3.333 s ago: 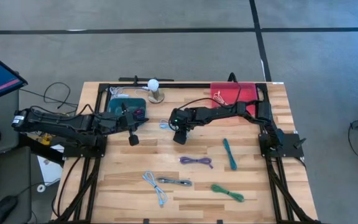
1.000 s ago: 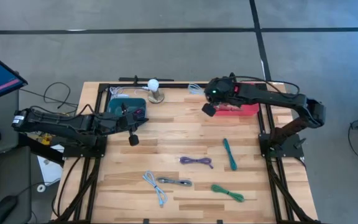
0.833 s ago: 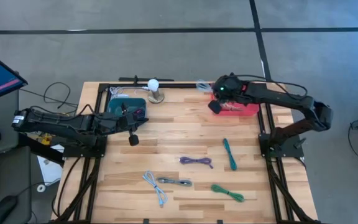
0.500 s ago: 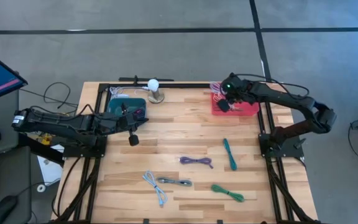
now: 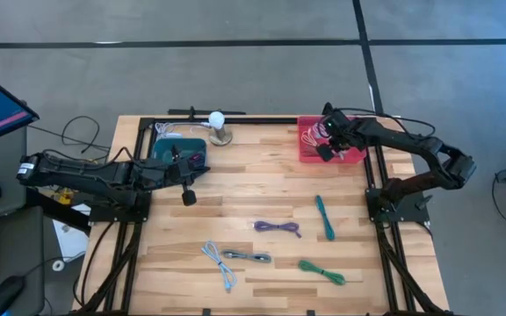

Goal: Pick & Place USB Port
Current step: Put the top plain light blue charger cable into the pink bin, then put the striped blue and black charger cable into the blue bin

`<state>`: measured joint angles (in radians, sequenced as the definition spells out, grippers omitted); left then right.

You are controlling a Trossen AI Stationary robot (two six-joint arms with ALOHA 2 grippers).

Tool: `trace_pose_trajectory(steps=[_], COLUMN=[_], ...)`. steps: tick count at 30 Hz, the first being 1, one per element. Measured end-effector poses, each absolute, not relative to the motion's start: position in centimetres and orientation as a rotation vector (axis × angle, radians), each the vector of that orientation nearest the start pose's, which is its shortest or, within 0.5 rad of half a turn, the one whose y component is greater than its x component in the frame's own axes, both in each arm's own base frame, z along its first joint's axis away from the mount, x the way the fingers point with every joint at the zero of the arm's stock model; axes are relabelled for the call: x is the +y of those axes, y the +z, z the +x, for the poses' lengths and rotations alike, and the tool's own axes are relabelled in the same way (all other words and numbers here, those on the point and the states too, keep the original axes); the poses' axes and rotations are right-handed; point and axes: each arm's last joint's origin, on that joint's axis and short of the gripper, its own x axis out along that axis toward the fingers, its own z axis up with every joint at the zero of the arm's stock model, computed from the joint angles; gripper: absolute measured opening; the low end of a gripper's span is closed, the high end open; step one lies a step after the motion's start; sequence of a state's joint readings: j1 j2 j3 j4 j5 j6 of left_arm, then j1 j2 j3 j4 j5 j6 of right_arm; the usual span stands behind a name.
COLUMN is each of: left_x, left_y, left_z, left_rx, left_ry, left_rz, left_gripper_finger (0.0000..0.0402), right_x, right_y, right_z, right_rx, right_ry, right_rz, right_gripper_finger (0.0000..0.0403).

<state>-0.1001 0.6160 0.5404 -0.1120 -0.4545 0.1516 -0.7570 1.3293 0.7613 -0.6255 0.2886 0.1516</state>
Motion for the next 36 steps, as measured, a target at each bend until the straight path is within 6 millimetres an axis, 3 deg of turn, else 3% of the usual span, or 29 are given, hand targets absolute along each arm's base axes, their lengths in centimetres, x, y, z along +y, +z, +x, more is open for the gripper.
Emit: trace_pose_trajectory(steps=[10,21,29,36], left_x=[-0.2,-0.2,-0.2,-0.2], left_y=[28.0,28.0,28.0,28.0], left_z=[14.6,14.6,14.6,14.6], left_rx=[0.208,0.208,0.208,0.207], left_ry=[0.339,0.339,0.339,0.339], left_rz=[0.201,0.201,0.201,0.201], left_gripper_finger=[0.0008,0.0008,0.0008,0.0008], right_x=[-16.8,-17.1,-17.4,-15.6], right_y=[18.9,19.3,22.6,25.4], right_z=[16.0,16.3,18.3,20.2], right_rx=[1.112,1.062,0.977,0.962], right_ry=[-0.994,-0.997,-0.827,-0.624], right_rz=[0.478,0.464,0.419,0.544], right_gripper_finger=[0.0004,0.0059,0.0065,0.0065])
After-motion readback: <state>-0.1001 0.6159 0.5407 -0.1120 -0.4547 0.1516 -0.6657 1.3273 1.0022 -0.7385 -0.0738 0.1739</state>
